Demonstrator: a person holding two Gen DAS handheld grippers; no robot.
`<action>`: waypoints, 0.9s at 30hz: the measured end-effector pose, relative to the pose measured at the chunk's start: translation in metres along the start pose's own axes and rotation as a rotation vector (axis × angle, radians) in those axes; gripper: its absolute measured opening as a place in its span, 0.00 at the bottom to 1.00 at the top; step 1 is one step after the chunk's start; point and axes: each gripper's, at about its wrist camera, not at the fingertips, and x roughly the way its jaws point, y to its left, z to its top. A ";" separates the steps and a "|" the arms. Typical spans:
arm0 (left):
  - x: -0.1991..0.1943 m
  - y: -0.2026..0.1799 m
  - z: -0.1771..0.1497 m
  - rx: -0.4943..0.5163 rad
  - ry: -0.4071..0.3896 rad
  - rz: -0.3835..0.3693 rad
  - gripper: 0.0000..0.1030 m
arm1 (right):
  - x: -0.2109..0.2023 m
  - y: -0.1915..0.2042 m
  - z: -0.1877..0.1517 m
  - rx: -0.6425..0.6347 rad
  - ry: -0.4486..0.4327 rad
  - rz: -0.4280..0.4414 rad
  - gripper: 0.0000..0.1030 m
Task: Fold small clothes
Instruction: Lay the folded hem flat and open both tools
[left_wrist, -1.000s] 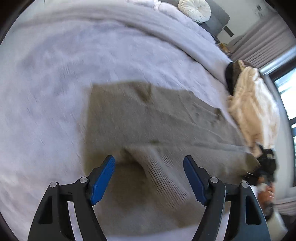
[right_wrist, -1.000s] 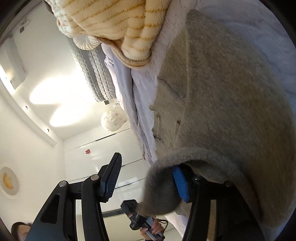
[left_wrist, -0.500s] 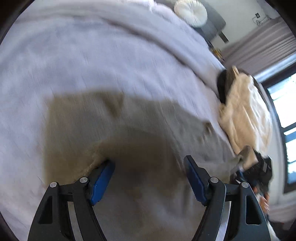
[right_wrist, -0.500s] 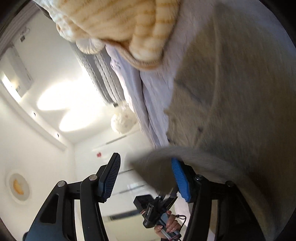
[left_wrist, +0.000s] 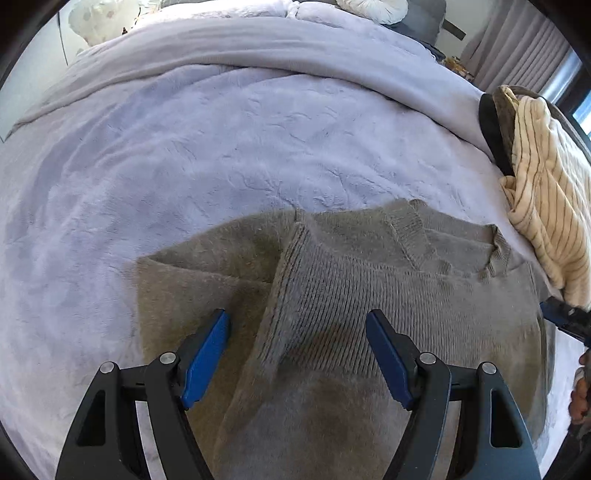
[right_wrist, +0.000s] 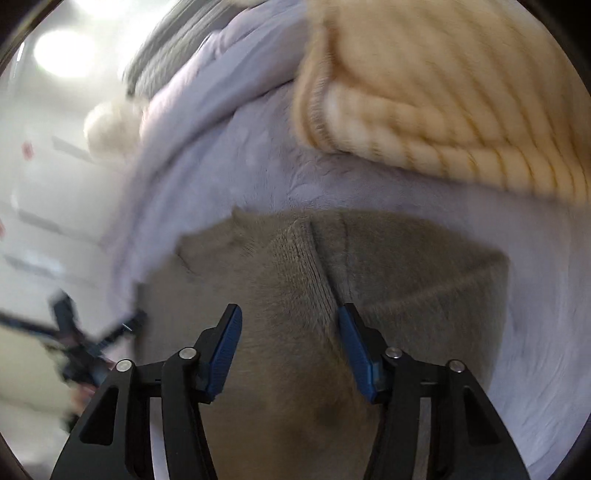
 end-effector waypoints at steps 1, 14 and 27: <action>0.002 0.000 0.000 -0.006 -0.003 -0.012 0.58 | 0.005 0.004 0.000 -0.028 0.012 -0.039 0.47; -0.047 -0.003 0.018 0.045 -0.140 -0.074 0.06 | -0.034 0.032 0.007 -0.201 -0.106 -0.135 0.09; -0.010 0.014 0.012 0.060 -0.089 0.185 0.28 | 0.003 -0.005 0.003 -0.097 -0.025 -0.228 0.11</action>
